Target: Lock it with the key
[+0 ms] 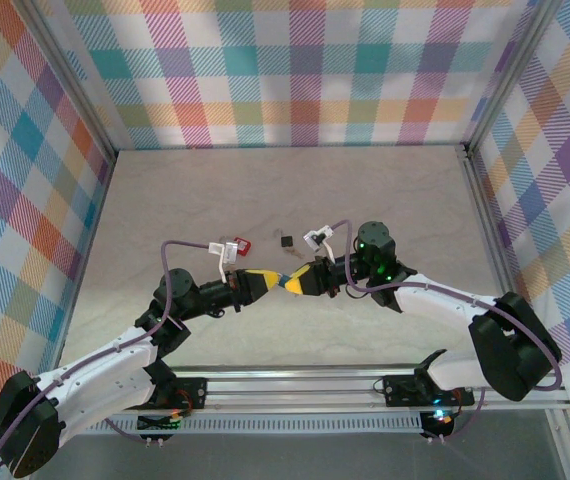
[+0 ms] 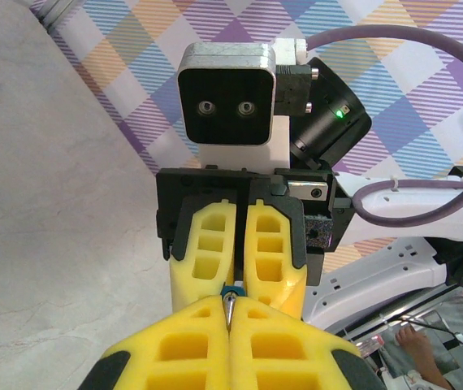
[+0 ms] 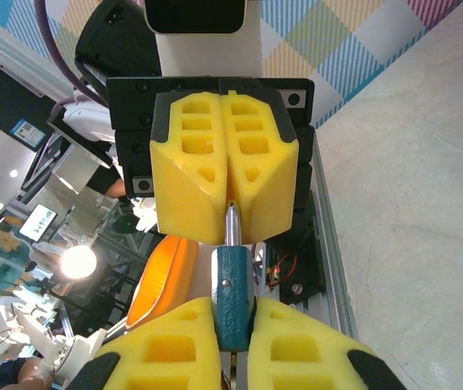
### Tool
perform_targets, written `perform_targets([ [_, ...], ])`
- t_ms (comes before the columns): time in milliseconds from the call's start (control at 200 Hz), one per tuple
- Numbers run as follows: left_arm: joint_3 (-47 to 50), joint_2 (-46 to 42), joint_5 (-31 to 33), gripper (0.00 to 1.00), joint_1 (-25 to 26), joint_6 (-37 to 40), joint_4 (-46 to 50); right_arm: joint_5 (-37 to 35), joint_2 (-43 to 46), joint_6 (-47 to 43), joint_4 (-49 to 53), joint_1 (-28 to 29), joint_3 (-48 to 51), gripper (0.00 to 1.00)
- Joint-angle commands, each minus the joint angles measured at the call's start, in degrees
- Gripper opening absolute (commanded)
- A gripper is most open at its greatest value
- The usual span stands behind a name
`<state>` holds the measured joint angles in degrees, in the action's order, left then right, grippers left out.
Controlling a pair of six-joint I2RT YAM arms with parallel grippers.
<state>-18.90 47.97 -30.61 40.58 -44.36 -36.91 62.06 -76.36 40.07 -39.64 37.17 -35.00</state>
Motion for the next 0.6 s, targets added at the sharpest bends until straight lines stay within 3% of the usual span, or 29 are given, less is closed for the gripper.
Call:
perform_targets([
  [0,-1.3,1.2,-7.0,0.0,2.3,-1.5,-5.0,-3.3,-1.3,-0.8,-1.6,1.2,-2.8,0.0],
  [95,-1.1,1.1,-6.2,0.0,2.3,-1.5,-4.9,-2.4,-1.1,-2.1,-0.7,1.1,-2.6,0.0],
  [595,-1.1,-3.0,-2.6,0.0,2.2,1.3,2.0,-3.1,2.3,-6.7,5.1,1.2,-2.0,0.42],
])
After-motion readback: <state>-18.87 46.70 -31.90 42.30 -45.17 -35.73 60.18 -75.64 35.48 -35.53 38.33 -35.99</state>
